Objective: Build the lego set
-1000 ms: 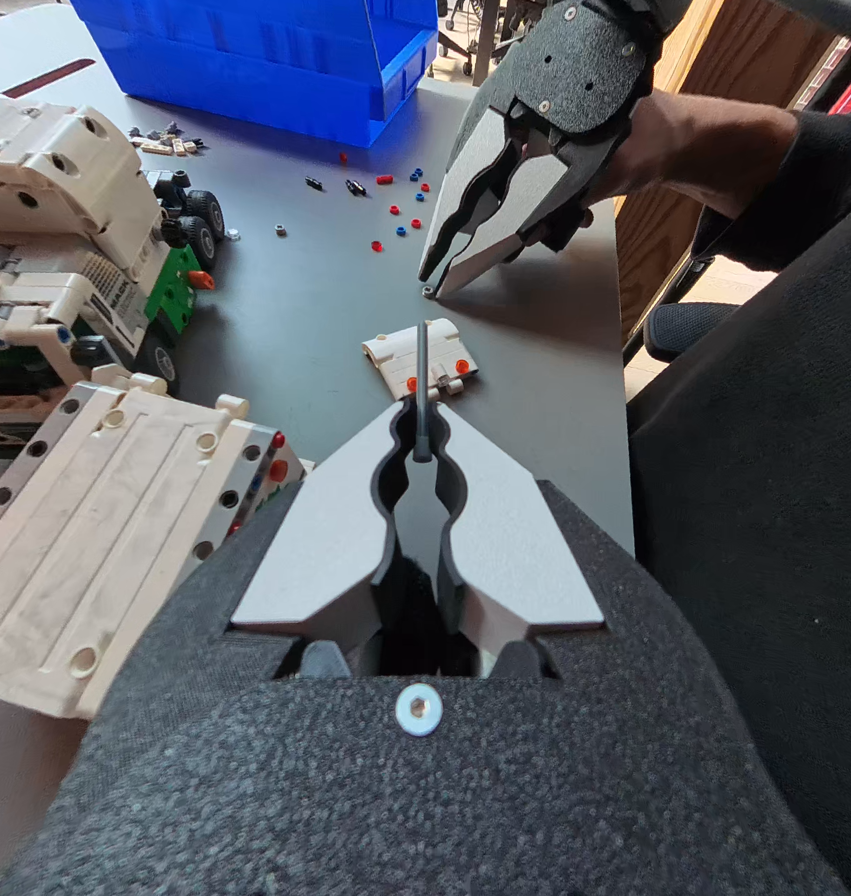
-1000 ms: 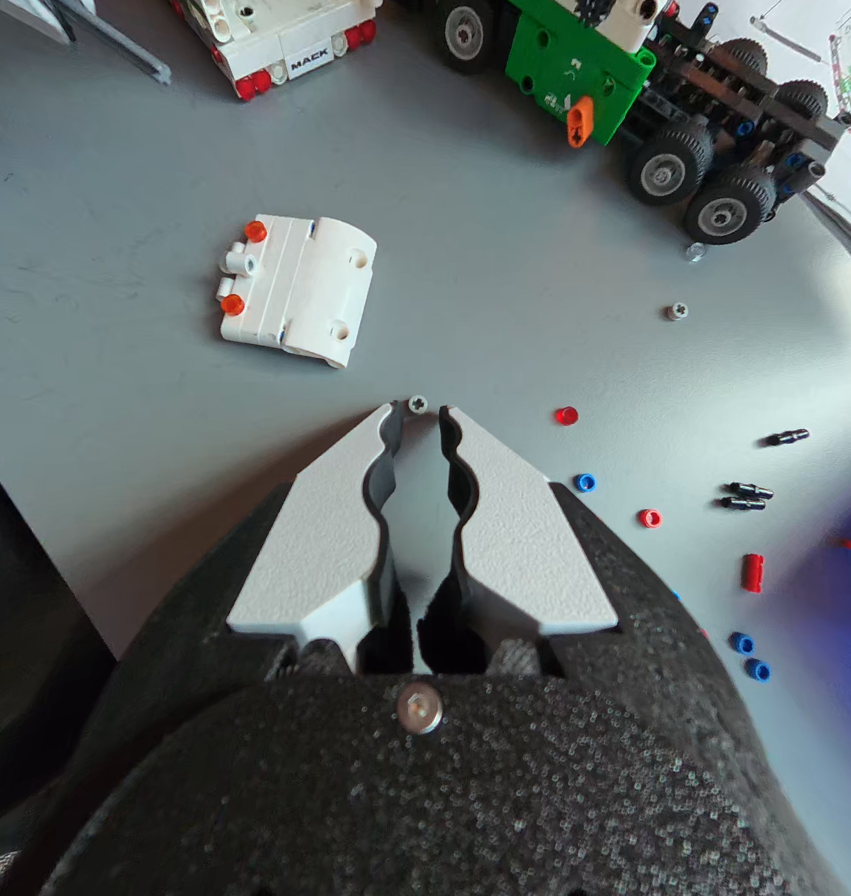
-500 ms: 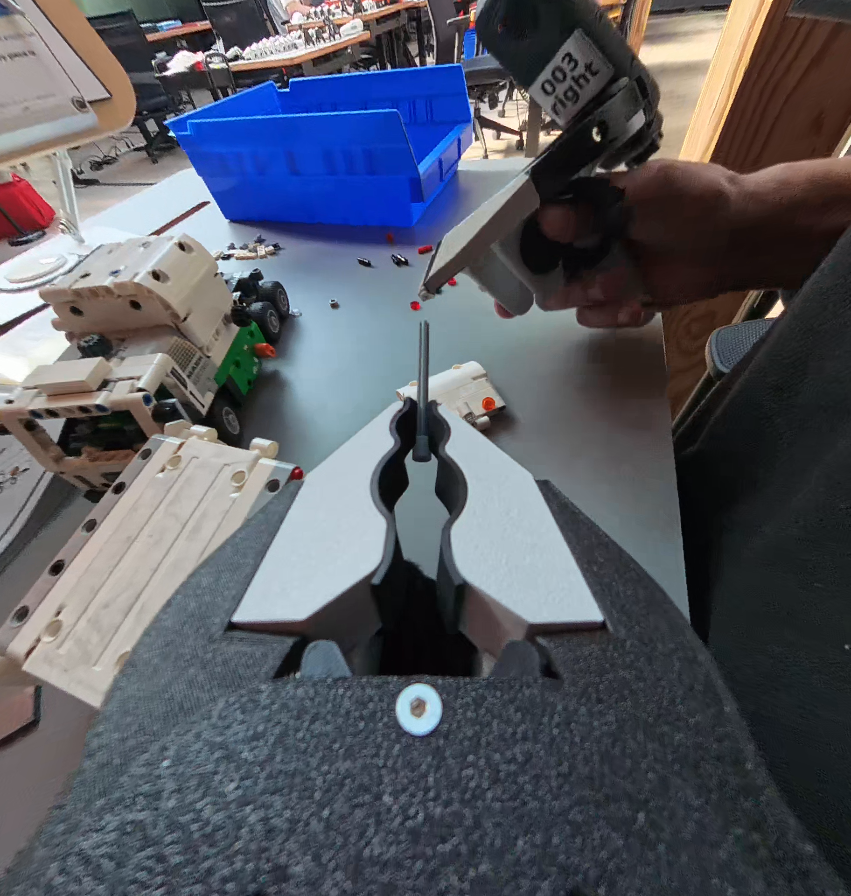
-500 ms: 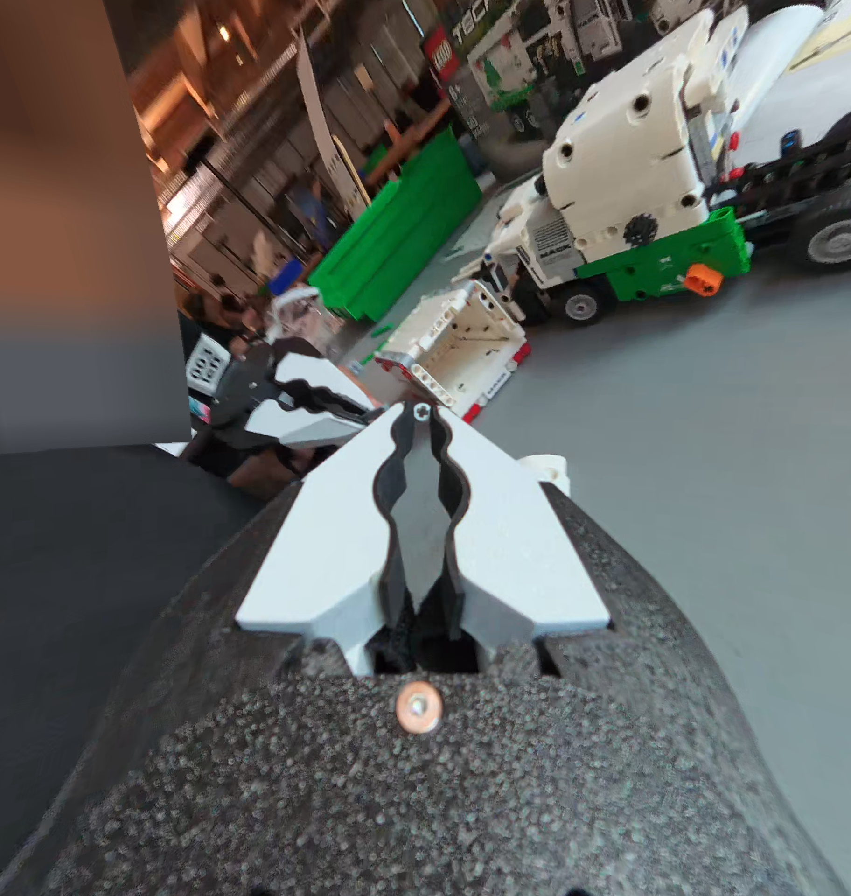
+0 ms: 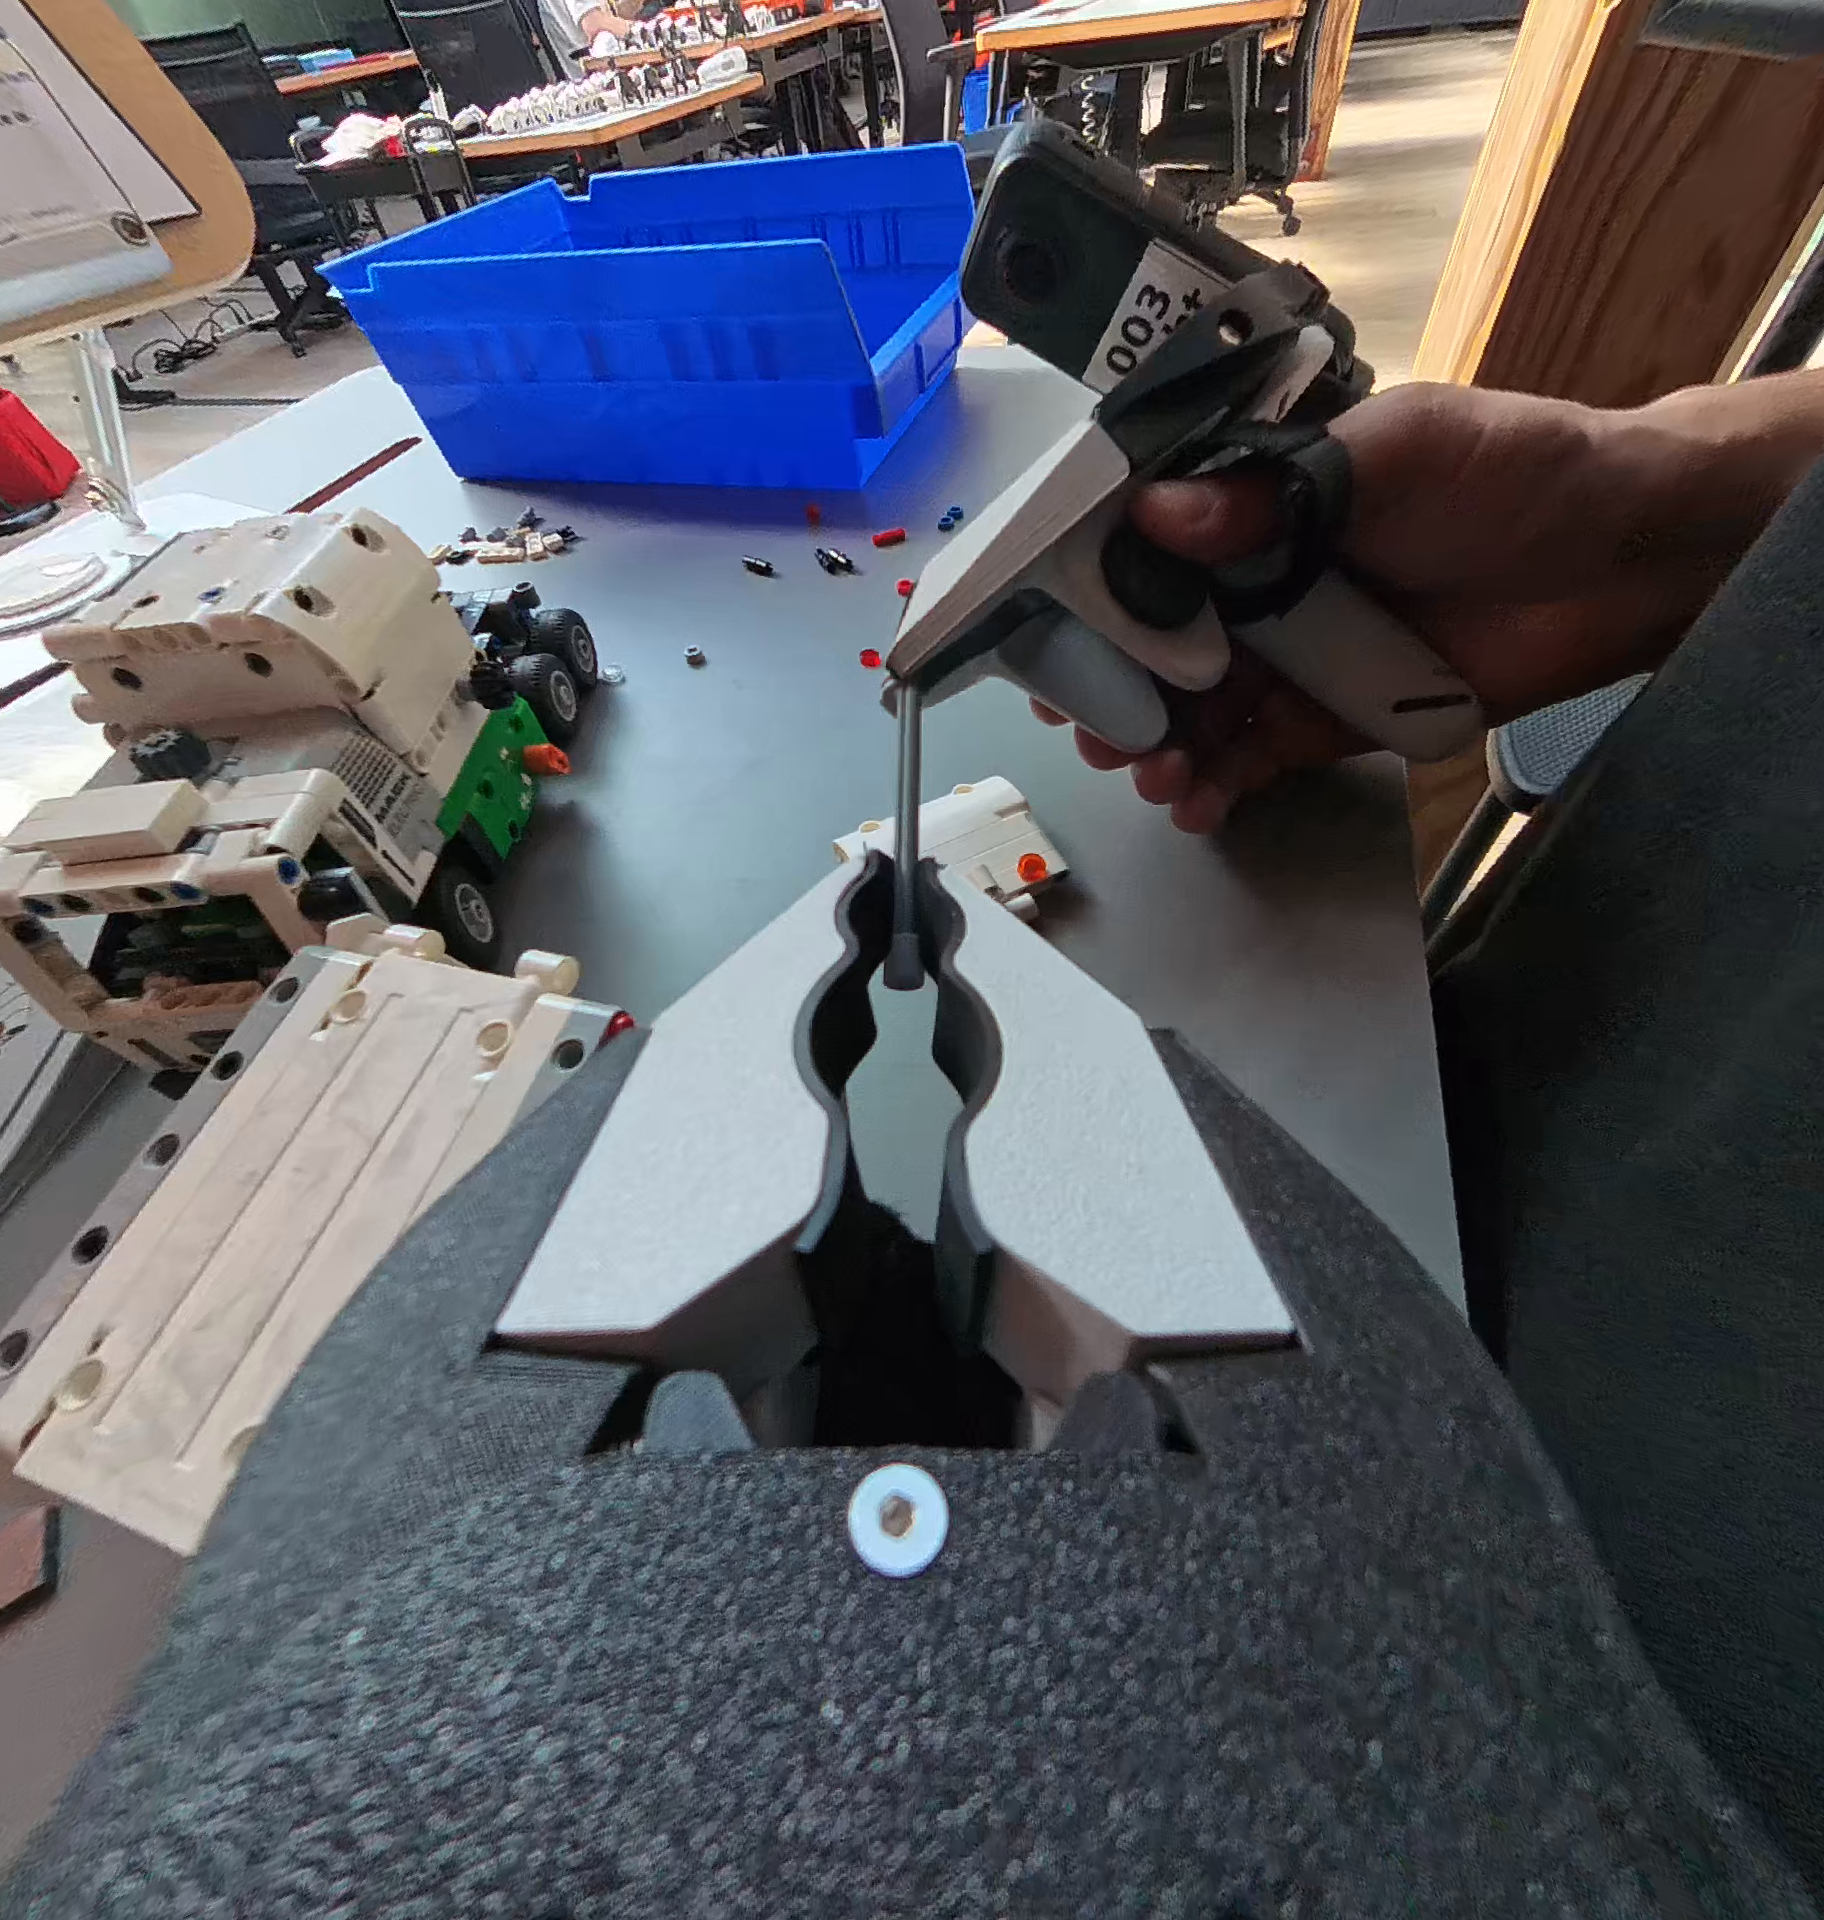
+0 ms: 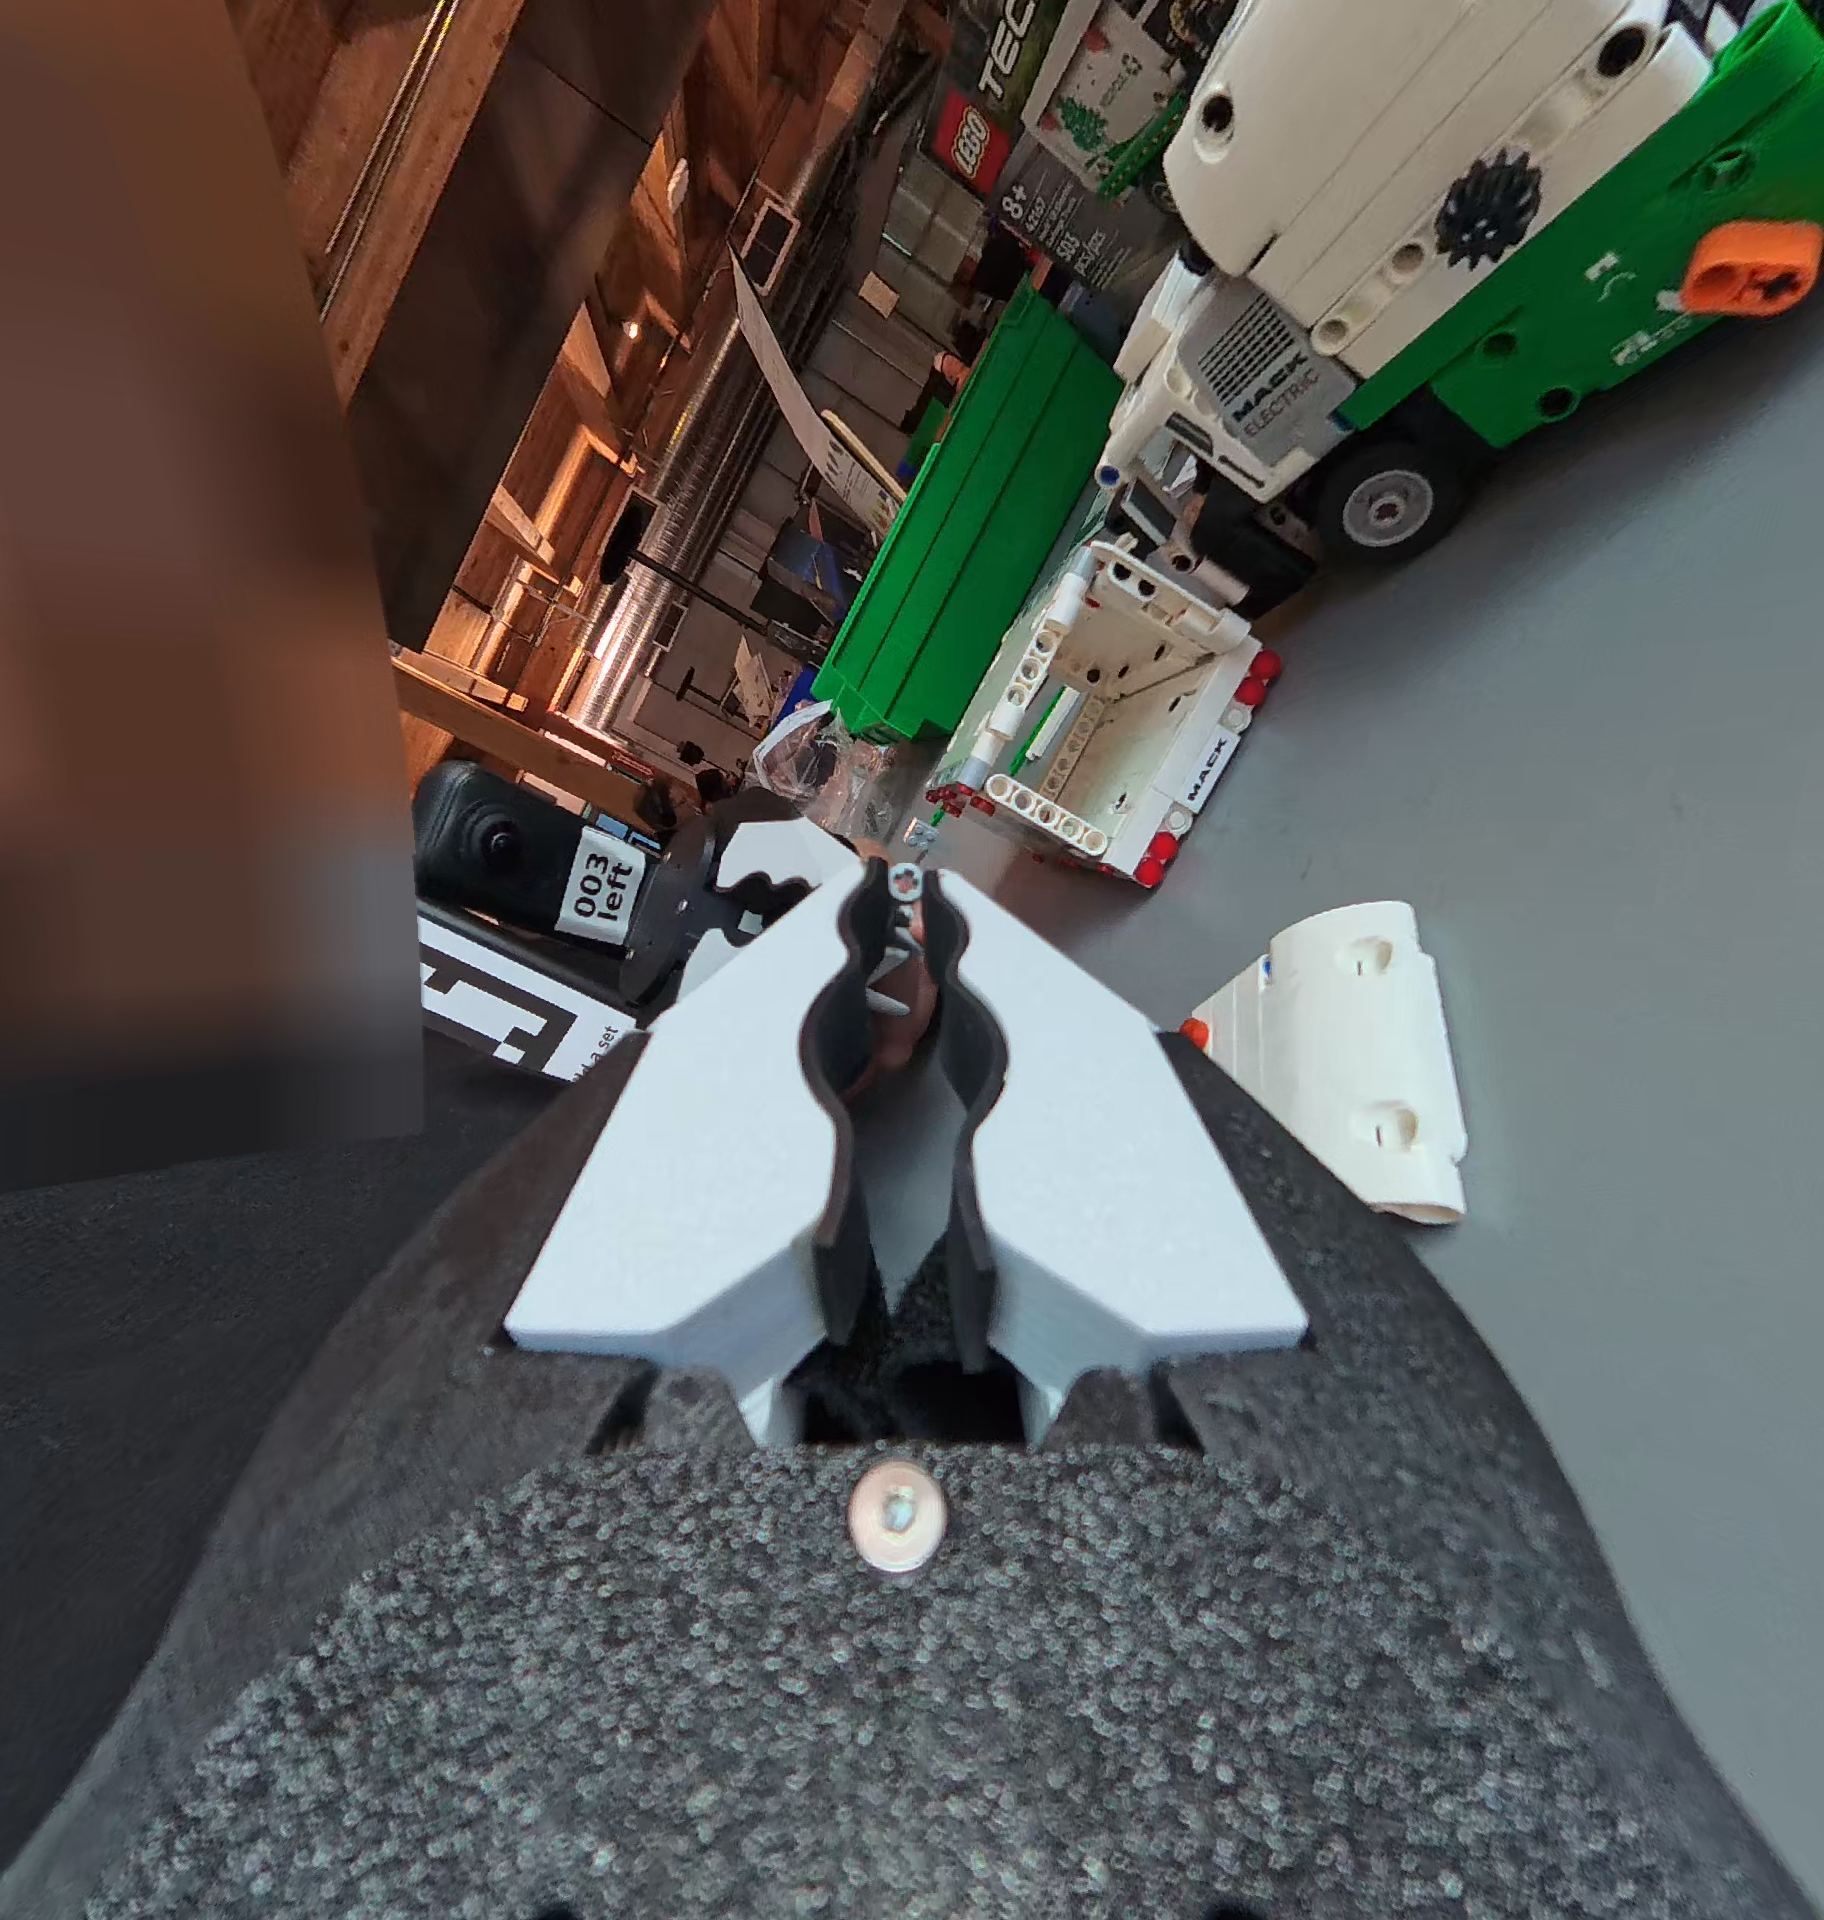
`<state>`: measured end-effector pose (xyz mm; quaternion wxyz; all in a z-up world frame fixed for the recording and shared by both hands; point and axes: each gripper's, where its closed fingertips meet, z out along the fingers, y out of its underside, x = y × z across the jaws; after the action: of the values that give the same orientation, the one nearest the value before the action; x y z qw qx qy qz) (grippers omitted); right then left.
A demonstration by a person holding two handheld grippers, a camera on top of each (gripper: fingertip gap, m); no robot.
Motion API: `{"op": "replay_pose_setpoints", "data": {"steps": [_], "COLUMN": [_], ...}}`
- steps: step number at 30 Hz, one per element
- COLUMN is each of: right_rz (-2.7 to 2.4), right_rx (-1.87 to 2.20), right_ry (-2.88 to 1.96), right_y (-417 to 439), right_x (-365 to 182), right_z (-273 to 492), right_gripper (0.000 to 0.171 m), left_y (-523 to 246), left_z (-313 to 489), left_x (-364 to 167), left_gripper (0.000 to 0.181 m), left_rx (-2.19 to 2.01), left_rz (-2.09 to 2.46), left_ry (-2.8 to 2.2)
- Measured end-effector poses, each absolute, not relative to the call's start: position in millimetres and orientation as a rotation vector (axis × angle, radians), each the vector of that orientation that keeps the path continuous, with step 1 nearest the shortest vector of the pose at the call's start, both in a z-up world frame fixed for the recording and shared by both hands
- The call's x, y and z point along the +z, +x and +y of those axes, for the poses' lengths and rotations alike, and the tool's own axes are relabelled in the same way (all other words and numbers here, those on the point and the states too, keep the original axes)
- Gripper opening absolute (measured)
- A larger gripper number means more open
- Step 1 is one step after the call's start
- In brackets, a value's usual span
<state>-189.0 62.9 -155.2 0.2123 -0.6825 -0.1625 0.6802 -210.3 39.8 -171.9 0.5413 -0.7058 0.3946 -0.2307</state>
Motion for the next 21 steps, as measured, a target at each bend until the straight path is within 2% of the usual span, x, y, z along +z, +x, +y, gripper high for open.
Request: {"op": "replay_pose_setpoints", "data": {"steps": [21], "right_rz": [-0.447], "right_rx": [1.895], "right_ry": [-1.925], "right_y": [-187.0], "right_x": [-160.0], "right_z": [62.4], "right_gripper": [0.004], "left_y": [-208.9], "left_z": [41.0], "left_x": [-176.5], "left_gripper": [0.002], "left_rx": [-0.575], "left_rz": [0.946], "left_ry": [-1.717]}}
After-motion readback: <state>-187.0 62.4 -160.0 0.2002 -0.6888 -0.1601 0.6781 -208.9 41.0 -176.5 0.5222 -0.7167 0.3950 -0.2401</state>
